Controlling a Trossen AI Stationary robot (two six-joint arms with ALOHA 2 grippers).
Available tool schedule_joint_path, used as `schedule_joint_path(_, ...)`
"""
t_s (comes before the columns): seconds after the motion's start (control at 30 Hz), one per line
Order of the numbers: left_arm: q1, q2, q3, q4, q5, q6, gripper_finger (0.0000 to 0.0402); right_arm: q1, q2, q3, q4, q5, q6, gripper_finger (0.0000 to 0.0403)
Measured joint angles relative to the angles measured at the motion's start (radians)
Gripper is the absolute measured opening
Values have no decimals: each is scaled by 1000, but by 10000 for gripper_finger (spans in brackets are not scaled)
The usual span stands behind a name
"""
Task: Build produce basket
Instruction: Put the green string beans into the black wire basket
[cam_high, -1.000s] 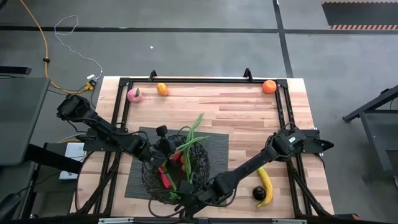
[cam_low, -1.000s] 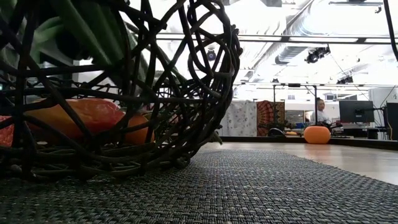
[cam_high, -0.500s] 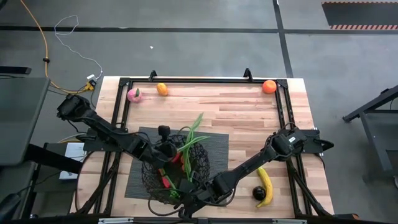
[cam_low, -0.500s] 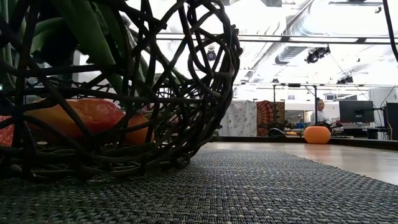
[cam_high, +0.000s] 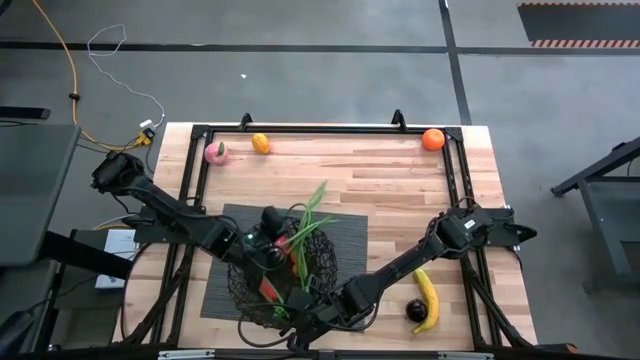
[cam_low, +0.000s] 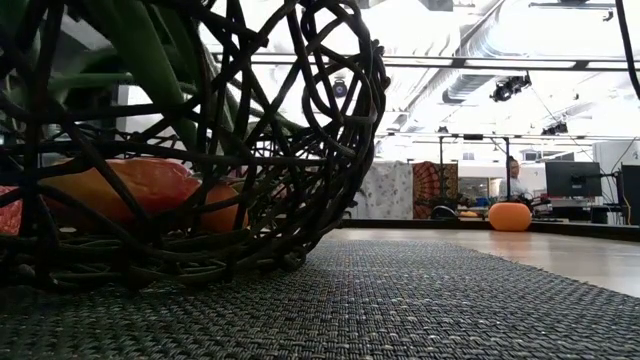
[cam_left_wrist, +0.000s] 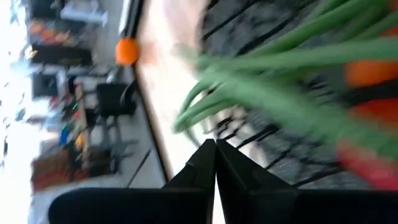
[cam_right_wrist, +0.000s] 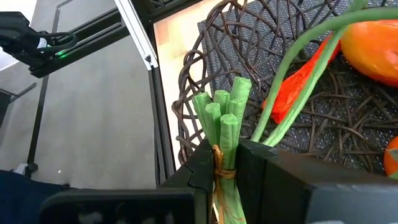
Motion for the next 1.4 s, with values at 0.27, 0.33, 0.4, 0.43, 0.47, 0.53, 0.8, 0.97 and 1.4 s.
schedule_joint_path(0.27,64,-9,0,-2,-141,14,0,0,0,0,0,-27,0,26)
schedule_joint_path(0.33,80,-30,0,-3,-138,13,0,0,0,0,0,-35,0,26)
schedule_joint_path(0.4,96,-55,0,-10,-131,-3,0,-2,0,0,3,-34,2,26)
schedule_joint_path(0.43,104,-71,0,-9,-131,-17,0,-3,0,0,8,-34,1,26)
schedule_joint_path(0.47,110,-89,0,-9,-129,-32,0,-4,0,0,16,-34,1,26)
schedule_joint_path(0.53,124,-133,0,-13,-98,-82,0,-9,0,0,30,-34,0,26)
schedule_joint_path(0.8,153,-351,0,-16,111,-371,0,-50,2,0,58,-35,0,26)
schedule_joint_path(0.97,143,-487,0,-12,169,-497,0,-71,22,0,114,-35,-23,26)
schedule_joint_path(1.4,79,-711,0,72,167,-680,0,-117,85,0,195,-43,-26,28)
